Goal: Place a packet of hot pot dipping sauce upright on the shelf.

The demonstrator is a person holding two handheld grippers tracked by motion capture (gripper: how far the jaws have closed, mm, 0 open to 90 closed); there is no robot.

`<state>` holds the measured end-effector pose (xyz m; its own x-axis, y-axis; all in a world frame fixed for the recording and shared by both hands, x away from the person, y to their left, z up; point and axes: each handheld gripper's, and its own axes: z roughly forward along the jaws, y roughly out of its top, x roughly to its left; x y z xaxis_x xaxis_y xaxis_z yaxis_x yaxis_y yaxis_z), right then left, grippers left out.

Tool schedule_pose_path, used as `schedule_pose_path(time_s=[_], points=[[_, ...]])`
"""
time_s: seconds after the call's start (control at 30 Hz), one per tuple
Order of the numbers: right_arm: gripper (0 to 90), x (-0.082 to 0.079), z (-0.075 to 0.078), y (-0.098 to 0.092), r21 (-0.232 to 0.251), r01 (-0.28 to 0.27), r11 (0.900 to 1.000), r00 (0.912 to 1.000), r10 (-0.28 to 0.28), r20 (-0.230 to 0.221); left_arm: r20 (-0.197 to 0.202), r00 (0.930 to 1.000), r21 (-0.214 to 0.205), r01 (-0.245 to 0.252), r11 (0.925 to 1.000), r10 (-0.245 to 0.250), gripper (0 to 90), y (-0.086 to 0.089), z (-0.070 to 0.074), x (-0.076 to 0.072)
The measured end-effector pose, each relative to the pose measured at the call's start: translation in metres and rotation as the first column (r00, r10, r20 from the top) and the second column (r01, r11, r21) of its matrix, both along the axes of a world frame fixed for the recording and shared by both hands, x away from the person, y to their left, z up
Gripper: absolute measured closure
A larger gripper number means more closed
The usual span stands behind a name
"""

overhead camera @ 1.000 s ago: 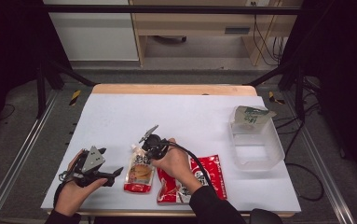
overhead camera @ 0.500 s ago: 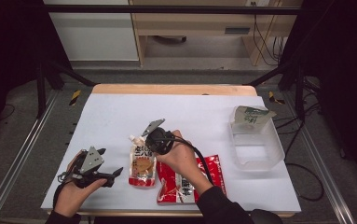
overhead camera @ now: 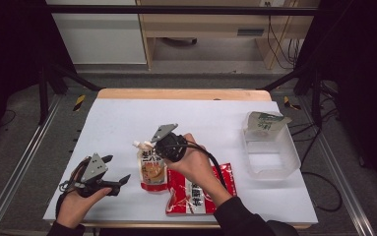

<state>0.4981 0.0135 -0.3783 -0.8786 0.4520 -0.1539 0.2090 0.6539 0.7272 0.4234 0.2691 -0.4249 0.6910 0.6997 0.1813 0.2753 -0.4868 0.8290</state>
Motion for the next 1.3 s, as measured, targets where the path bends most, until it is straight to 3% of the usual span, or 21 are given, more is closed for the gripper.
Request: schedule_pose_path(time_s=[0.1,0.23,0.5,0.73,0.87,1.0,1.13,1.3], points=[[89.9,-0.003,0.006,-0.003,0.003,-0.016,0.9999,0.9997,0.016,0.02,0.011,0.9997,0.002,0.023,0.9997,-0.023,14.8,-0.001,0.009,0.004],[90.0,-0.006,0.013,-0.008,0.01,-0.028,0.9995,0.9988,0.028,0.04,0.028,0.9984,-0.037,0.051,0.998,-0.05,19.1,-0.002,0.027,0.014],[89.9,-0.008,0.017,-0.01,0.018,-0.052,0.9985,0.9969,0.05,0.061,0.039,0.991,-0.017,0.129,0.9915,-0.128,25.7,-0.017,0.049,0.03],[89.9,-0.008,0.018,-0.017,0.035,-0.06,0.9976,0.9955,0.057,0.076,0.027,0.9844,-0.024,0.175,0.9843,-0.174,35.1,-0.028,0.052,0.036],[89.9,-0.01,0.019,-0.021,0.055,-0.064,0.9964,0.9948,0.06,0.082,0.009,0.9804,-0.02,0.197,0.9802,-0.197,36.1,-0.033,0.051,0.043],[89.9,-0.011,0.02,-0.022,0.054,-0.064,0.9965,0.9946,0.059,0.086,0.016,0.9775,-0.023,0.21,0.9774,-0.21,36.9,-0.035,0.053,0.048],[89.9,-0.013,0.021,-0.023,0.053,-0.062,0.9966,0.995,0.058,0.082,0.013,0.9773,-0.049,0.212,0.9761,-0.211,38.7,-0.035,0.055,0.052],[89.9,-0.017,0.023,-0.024,0.049,-0.073,0.9961,0.9939,0.068,0.087,-0.01,0.9702,-0.046,0.241,0.9694,-0.242,39.9,-0.036,0.057,0.058]])
